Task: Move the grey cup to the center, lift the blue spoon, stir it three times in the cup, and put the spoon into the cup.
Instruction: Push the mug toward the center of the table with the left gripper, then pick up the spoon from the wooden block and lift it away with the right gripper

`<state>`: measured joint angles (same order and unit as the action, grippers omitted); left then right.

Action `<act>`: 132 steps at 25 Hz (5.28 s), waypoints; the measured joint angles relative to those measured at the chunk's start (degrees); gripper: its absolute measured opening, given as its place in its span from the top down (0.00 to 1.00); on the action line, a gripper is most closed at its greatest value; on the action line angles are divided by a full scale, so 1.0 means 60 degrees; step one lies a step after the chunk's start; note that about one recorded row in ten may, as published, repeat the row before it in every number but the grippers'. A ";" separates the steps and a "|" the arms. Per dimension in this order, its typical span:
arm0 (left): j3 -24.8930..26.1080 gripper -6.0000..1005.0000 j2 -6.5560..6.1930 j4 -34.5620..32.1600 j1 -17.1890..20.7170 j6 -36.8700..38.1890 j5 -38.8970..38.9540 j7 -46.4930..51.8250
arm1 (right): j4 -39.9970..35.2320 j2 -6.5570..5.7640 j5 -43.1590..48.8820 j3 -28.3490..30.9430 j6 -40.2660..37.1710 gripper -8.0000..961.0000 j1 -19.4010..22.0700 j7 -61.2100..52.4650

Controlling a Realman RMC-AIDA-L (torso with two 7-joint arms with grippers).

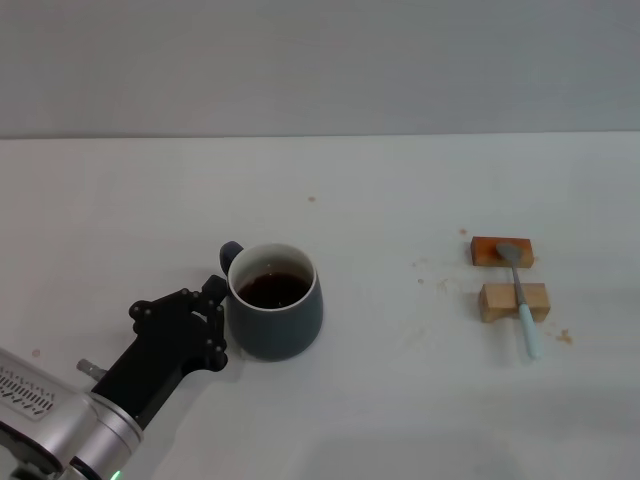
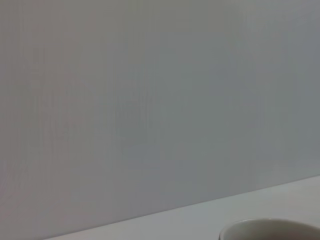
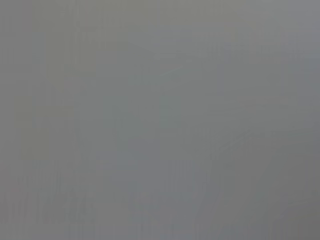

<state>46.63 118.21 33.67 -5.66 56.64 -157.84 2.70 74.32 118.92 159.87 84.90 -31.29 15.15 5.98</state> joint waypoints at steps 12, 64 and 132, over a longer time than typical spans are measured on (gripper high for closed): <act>0.0203 1.00 -0.0010 0.0090 0.0024 -0.0199 0.0025 0.0004 | 0.0006 0.0001 0.0000 -0.0218 0.0000 0.23 0.0077 -0.0001; 0.3627 1.00 -0.0491 0.0781 0.0433 -0.0445 -0.0195 -0.0131 | -0.1154 0.0016 -0.1217 -0.5706 -0.1945 0.23 0.0860 0.0462; 0.3626 1.00 -0.0409 0.1680 0.0714 -0.0970 -0.0242 -0.0627 | -0.3037 0.0000 -0.2617 -0.6152 -0.0903 0.23 -0.0810 0.0409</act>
<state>68.38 115.75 43.76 -1.38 50.82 -159.30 -1.06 56.10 118.91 144.17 47.99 -36.71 10.29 8.43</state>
